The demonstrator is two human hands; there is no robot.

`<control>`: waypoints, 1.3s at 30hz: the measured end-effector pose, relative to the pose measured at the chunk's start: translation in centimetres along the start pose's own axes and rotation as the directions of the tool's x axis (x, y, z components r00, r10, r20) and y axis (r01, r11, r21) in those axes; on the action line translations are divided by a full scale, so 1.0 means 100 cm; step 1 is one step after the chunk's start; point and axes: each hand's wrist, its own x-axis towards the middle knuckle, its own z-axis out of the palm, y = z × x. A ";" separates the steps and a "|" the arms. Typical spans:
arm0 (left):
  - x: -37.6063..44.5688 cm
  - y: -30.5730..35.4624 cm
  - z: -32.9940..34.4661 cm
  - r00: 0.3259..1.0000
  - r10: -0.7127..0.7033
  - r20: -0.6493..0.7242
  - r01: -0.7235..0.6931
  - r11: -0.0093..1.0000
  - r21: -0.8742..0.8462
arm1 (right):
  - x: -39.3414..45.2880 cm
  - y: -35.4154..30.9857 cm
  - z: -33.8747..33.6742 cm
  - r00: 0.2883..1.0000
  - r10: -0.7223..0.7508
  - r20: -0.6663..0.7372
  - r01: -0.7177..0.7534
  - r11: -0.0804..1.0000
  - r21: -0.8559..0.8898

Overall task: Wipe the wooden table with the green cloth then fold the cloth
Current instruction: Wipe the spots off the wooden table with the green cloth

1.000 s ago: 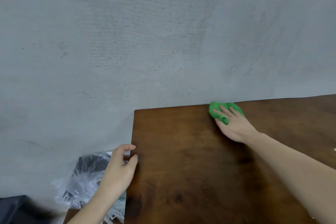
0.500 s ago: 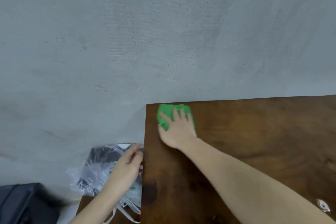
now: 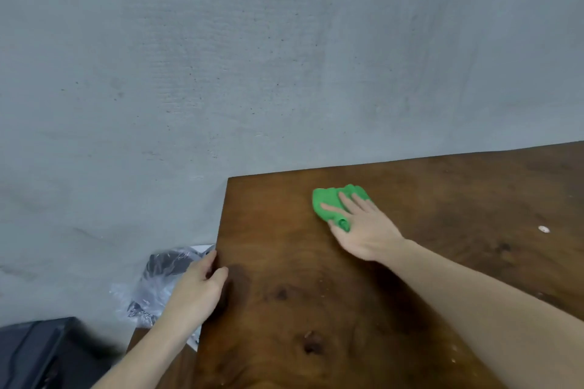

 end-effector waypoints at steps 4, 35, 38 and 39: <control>-0.012 0.011 0.006 0.997 -0.074 -0.017 0.075 0.997 0.027 | -0.029 0.074 -0.011 0.980 0.201 -0.007 -0.201 0.979 0.022; -0.023 -0.040 -0.025 0.995 0.054 0.087 -0.042 0.990 -0.135 | 0.002 -0.136 0.020 0.994 -0.111 -0.010 0.110 0.994 -0.023; -0.023 -0.039 -0.024 0.996 0.035 0.084 -0.023 0.990 -0.139 | -0.020 -0.077 0.014 0.998 0.062 -0.007 -0.062 0.998 -0.006; -0.024 -0.038 -0.025 0.996 0.032 0.087 -0.020 0.989 -0.144 | -0.030 -0.058 0.013 0.993 0.117 -0.012 -0.117 0.993 0.002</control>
